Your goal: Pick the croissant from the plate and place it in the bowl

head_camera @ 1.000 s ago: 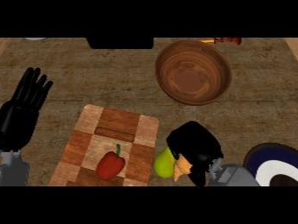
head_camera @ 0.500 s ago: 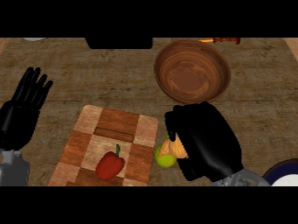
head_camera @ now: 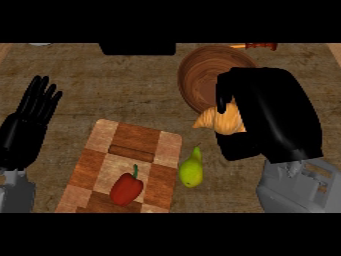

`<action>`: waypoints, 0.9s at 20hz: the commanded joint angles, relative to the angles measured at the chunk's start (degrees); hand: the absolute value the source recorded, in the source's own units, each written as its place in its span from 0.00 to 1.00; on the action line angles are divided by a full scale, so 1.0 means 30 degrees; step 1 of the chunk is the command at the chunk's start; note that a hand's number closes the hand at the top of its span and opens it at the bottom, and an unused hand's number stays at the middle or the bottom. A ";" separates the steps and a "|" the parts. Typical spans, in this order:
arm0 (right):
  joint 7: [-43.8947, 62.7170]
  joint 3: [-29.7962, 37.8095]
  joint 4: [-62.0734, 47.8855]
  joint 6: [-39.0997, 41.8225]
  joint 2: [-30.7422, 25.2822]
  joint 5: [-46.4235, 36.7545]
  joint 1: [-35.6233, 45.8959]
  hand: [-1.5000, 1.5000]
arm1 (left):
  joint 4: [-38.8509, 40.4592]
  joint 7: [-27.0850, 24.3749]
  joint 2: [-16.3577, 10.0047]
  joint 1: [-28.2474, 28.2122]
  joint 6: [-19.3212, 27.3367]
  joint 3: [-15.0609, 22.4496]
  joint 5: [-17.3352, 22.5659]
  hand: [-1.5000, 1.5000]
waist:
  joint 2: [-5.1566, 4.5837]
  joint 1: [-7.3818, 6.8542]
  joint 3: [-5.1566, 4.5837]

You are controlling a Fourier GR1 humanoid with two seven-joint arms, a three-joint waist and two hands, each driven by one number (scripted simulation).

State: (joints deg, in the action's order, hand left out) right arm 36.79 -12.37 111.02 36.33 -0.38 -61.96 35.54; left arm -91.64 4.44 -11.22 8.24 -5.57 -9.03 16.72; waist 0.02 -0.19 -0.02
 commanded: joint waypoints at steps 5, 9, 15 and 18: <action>-0.2735 0.4204 -0.5620 -0.4503 -0.1324 0.0364 0.2292 1.00 | 0.0388 -0.0638 -0.0352 -0.0334 -0.0851 -0.0429 0.0257 0.50 | -0.0068 -0.0155 0.0004; -0.4766 0.5631 -0.9937 -0.7295 -0.1677 0.0850 0.3391 1.00 | -0.1407 0.0384 0.0448 -0.0898 0.0123 0.0445 -0.0188 0.50 | -0.0084 -0.0341 0.0013; -0.8164 0.7256 -1.6129 -1.0101 -0.2960 0.1610 0.5431 1.00 | -0.0807 0.0562 0.0352 -0.0139 0.0040 0.0131 0.0108 0.50 | -0.0119 -0.0339 0.0012; -0.9100 0.7225 -1.9927 -1.1939 -0.3000 0.0848 0.6563 1.00 | 0.0044 -0.0408 0.0371 0.0458 0.0000 0.0203 -0.0469 0.50 | -0.0212 -0.0480 0.0010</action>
State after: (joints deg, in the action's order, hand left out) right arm 14.51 7.79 63.38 6.74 -7.97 -58.52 52.20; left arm -91.76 3.43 -10.50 8.26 -6.13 -8.98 16.15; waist -0.42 -1.26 0.00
